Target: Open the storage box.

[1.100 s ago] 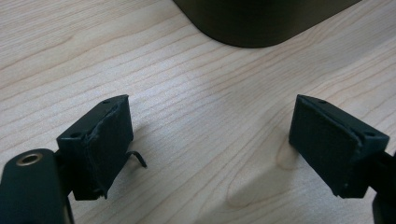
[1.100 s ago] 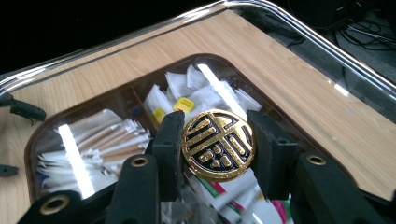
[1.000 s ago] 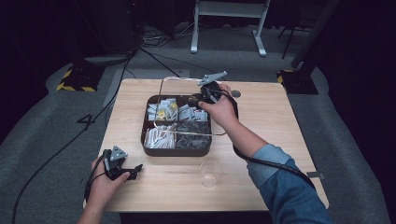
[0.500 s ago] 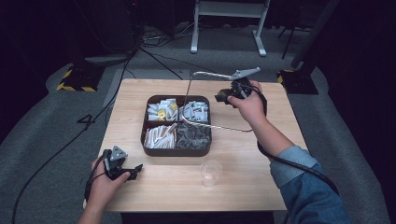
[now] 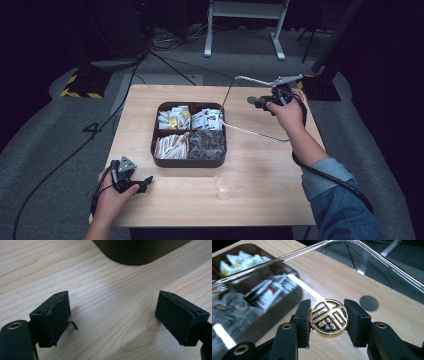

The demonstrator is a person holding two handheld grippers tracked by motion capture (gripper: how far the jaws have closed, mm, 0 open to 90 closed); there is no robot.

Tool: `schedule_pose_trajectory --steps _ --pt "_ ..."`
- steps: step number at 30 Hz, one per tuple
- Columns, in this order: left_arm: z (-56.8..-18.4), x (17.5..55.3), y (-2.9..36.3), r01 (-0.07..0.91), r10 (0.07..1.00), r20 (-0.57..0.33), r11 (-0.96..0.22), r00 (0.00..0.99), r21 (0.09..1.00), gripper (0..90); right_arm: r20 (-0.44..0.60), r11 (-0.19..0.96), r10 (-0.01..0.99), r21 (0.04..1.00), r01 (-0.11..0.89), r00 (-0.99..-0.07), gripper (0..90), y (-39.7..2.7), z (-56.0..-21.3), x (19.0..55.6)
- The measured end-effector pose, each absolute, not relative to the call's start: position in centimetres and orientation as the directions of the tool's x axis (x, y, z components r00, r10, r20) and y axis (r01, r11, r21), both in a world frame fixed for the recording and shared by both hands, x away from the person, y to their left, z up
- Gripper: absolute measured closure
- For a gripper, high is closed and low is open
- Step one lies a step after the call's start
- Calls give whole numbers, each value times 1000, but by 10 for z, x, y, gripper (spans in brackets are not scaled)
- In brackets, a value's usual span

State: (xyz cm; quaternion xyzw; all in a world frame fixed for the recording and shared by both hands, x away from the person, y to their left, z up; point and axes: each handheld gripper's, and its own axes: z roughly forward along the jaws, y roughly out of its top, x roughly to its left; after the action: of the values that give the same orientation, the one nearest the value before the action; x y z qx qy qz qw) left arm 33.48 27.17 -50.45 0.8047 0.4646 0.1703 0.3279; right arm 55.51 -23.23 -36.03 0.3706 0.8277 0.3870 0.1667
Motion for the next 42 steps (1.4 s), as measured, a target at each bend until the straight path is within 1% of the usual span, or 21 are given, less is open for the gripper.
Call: schedule_pose_trajectory --steps 11,16,27,42 --pt "-504 335 272 636 859 -30 -355 511 686 132 17 369 815 756 541 -579 591 -278 -377 564" --pt "-505 335 272 635 860 -32 -351 510 688 131 22 348 834 755 556 -551 591 -289 -386 566" --pt "-505 335 271 636 860 -33 -350 509 687 130 20 332 859 739 586 -512 591 -300 -403 569" --pt "-505 336 271 634 859 -31 -352 511 688 126 61 302 873 711 635 -484 591 -302 -444 571"
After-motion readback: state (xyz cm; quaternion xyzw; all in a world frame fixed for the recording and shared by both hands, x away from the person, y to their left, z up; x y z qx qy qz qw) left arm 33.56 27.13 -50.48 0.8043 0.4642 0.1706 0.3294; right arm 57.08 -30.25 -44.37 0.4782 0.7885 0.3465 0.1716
